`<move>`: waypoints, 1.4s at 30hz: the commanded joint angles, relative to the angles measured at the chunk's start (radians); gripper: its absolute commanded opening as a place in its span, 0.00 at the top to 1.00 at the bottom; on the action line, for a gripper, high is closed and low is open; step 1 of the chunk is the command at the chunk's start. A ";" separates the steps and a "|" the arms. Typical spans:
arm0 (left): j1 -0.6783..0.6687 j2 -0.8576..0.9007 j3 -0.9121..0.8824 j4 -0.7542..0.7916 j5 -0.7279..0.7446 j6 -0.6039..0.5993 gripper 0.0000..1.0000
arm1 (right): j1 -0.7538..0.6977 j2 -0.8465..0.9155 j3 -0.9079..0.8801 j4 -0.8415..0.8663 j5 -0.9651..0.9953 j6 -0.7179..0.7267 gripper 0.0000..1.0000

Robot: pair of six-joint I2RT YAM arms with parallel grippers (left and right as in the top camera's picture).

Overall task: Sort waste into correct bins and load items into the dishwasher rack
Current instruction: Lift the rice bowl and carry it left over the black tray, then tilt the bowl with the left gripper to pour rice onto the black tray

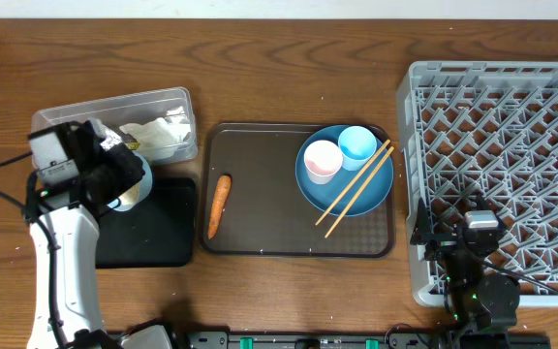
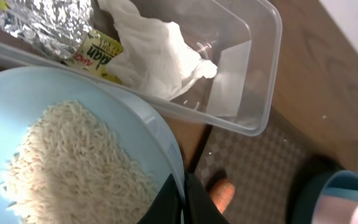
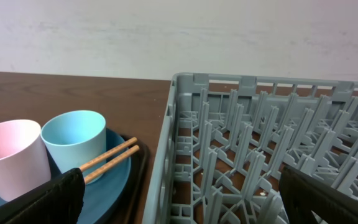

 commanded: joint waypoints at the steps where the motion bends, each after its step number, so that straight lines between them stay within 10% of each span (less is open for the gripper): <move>1: 0.064 -0.005 -0.032 0.021 0.164 0.036 0.94 | -0.011 0.002 -0.001 -0.004 -0.003 0.013 0.01; 42: 0.547 0.010 -0.184 0.120 1.052 0.181 0.94 | -0.011 0.002 -0.001 -0.004 -0.003 0.013 0.01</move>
